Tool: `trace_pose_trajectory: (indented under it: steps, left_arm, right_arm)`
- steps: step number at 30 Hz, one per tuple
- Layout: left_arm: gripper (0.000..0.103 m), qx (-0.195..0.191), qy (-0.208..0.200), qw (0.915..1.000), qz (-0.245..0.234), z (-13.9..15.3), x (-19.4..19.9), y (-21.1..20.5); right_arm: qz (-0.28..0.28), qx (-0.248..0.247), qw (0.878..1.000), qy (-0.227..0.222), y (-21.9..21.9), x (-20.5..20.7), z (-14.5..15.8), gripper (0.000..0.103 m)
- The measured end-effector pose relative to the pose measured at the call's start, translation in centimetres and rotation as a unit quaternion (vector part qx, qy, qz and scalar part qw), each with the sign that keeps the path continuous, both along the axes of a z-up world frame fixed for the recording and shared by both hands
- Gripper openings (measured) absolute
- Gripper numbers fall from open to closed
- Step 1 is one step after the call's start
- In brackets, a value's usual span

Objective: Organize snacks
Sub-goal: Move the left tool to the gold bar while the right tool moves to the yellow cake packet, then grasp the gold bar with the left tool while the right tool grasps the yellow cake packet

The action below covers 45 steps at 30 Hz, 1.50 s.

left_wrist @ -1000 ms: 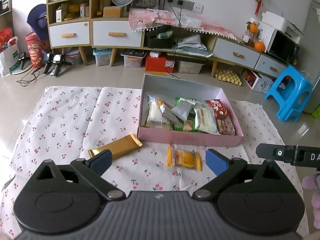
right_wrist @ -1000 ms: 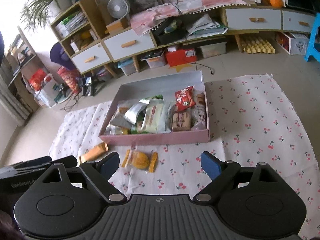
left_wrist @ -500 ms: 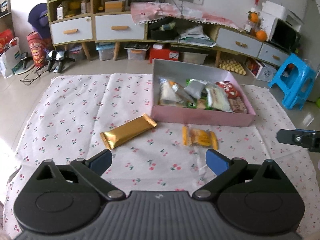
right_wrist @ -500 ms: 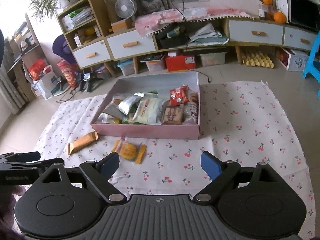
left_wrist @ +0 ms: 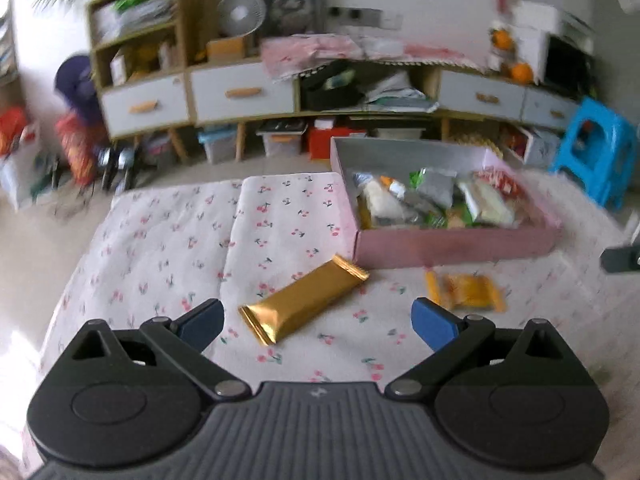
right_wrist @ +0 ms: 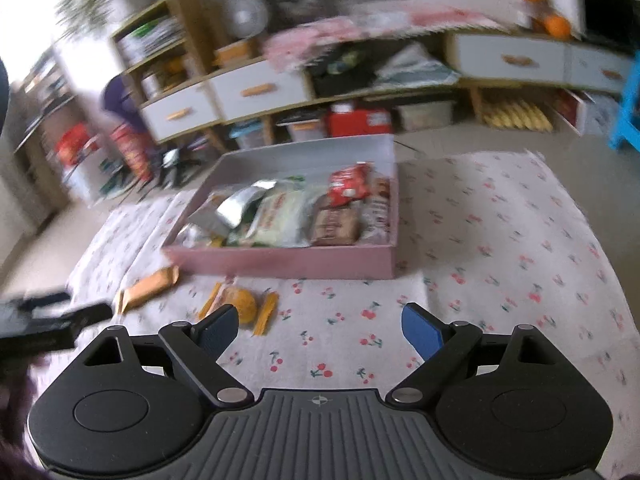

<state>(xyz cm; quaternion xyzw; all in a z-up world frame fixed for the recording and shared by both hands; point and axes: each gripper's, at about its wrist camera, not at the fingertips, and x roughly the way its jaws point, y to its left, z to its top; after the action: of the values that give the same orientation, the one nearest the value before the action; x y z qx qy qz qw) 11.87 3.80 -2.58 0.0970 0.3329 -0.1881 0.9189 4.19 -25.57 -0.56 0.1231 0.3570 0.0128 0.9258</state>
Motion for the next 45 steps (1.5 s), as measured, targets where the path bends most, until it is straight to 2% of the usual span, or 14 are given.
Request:
trace_pose_trajectory:
  steps: [5,10,15,19,22,25,28,31,37,41,43,45]
  left_arm:
    - [0.099,0.025,-0.005,0.9994,-0.022,-2.0,1.5,0.8]
    - [0.097,0.040,-0.015,0.9977,-0.053,-2.4,3.2,1.0]
    - [0.088,0.063,0.016,0.9938,-0.091,-3.9,4.8,0.2]
    - [0.091,0.066,0.013,0.9921,-0.106,-4.2,4.9,0.0]
    - [0.093,0.062,0.016,0.9919,-0.110,-4.3,5.1,0.2]
    - [0.092,0.040,0.033,0.9939,-0.098,-4.4,5.7,0.7]
    - [0.087,0.023,0.052,0.9946,-0.086,-4.4,6.1,0.7]
    - [0.082,0.030,0.052,0.9940,-0.091,-4.1,5.9,0.5]
    - [0.076,0.033,0.053,0.9933,-0.097,-4.0,5.8,0.3]
    - [0.072,0.037,0.052,0.9929,-0.100,-3.9,5.8,0.2]
    - [0.068,0.039,0.055,0.9924,-0.103,-3.9,5.9,0.3]
    - [0.067,0.039,0.060,0.9918,-0.105,-3.8,5.9,0.4]
  right_arm:
    - [0.097,-0.055,0.994,-0.009,2.7,0.6,-1.2,0.091]
    - [0.171,-0.070,0.983,-0.010,4.5,2.1,-2.1,0.091]
    - [0.194,-0.068,0.979,0.008,5.0,5.0,-3.3,0.091]
    - [0.220,-0.085,0.972,0.013,5.5,6.6,-4.1,0.091]
    - [0.240,-0.123,0.963,0.024,6.6,7.4,-5.0,0.091]
    - [0.259,-0.161,0.952,0.026,7.6,7.9,-6.2,0.091]
    - [0.256,-0.143,0.956,0.018,7.4,8.5,-6.4,0.091]
    - [0.244,-0.131,0.961,0.015,7.2,9.0,-6.5,0.089]
    - [0.248,-0.141,0.958,0.003,7.5,9.1,-6.4,0.087]
    - [0.255,-0.134,0.958,0.001,7.6,9.2,-6.3,0.076]
    - [0.262,-0.131,0.956,0.002,7.7,9.0,-6.1,0.066]
    - [0.275,-0.133,0.952,0.003,8.1,8.9,-5.9,0.050]
